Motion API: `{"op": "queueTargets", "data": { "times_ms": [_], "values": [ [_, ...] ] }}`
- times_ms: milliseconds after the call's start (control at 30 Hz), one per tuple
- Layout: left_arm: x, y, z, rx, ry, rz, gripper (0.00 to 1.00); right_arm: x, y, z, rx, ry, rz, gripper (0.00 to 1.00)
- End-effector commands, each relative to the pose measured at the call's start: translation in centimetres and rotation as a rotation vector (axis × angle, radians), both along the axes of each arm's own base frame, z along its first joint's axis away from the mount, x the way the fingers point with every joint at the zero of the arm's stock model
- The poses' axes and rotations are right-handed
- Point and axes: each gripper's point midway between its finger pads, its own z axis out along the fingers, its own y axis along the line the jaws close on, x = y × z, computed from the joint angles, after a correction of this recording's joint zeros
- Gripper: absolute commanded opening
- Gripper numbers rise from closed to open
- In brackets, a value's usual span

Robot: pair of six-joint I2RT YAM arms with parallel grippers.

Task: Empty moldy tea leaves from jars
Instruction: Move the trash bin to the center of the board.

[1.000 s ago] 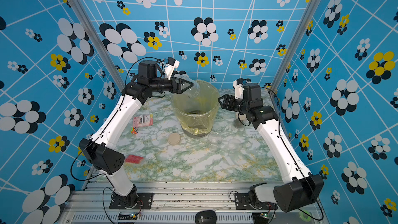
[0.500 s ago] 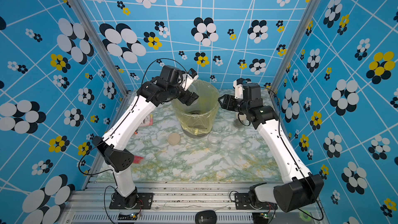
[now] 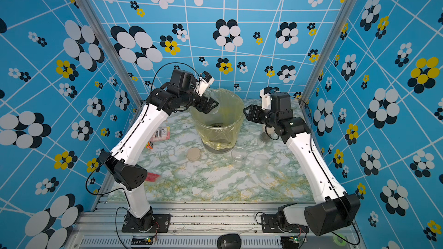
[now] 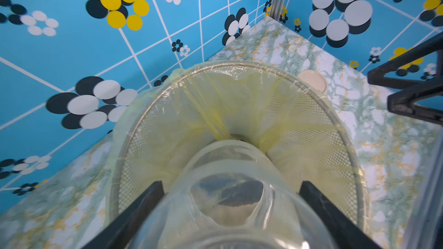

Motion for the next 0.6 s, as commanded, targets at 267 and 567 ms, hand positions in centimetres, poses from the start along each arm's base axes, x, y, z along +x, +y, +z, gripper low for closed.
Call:
{"op": "queueTargets", "data": {
  "times_ms": [267,567],
  "values": [
    [-1.3,-0.9,4.6,-0.277,0.065,-0.115,0.17,-0.3,0.2,0.4,0.020,-0.010,0.013,0.69],
    [-0.4,-0.1,1.5,0.031,-0.058,0.005,0.18,-0.2,0.2,0.4,0.030,-0.009,0.009,0.69]
  ]
}}
